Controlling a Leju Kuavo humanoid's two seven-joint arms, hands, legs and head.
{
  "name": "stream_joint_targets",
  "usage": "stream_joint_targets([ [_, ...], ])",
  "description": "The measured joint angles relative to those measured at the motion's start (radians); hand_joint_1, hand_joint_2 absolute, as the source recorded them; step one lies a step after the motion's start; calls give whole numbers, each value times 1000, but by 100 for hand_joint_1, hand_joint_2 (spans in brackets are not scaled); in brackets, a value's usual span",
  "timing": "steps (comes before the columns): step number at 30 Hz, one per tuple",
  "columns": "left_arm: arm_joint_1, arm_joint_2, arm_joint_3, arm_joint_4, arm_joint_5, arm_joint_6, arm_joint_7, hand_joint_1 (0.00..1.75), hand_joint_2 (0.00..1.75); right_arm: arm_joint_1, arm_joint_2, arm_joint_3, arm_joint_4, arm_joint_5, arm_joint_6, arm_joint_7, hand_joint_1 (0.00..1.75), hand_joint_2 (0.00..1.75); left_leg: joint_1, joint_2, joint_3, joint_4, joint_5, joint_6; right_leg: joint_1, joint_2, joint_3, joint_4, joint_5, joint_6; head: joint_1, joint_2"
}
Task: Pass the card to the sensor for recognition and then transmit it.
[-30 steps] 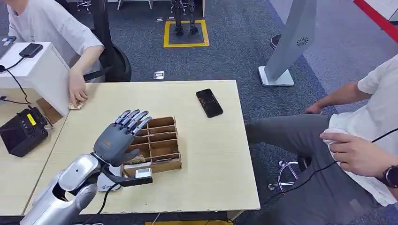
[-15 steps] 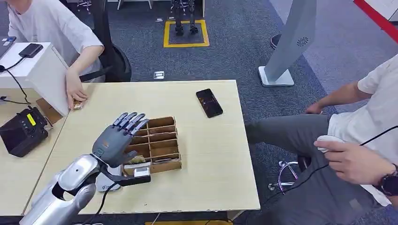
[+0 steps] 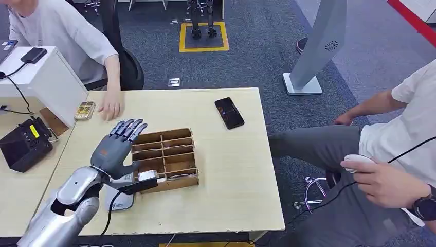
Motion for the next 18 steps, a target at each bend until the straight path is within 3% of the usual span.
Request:
stream_joint_targets([
  [7, 0, -1, 17, 21, 7, -12, -9, 0, 175, 2, 1, 0, 0, -6, -4, 1, 0, 0, 0, 0, 0, 0, 0, 0, 0, 0, 0, 0, 0, 0, 0, 0],
  [12, 1, -5, 18, 30, 101, -86, -68, 0, 175, 2, 3, 0, 0, -7, -5, 0, 0, 0, 0, 0, 0, 0, 0, 0, 0, 0, 0, 0, 0, 0, 0, 0],
  [18, 2, -9, 18, 30, 182, -130, -94, 0, 175, 2, 3, 2, 0, -10, -5, -3, 0, 0, 0, 0, 0, 0, 0, 0, 0, 0, 0, 0, 0, 0, 0, 0],
])
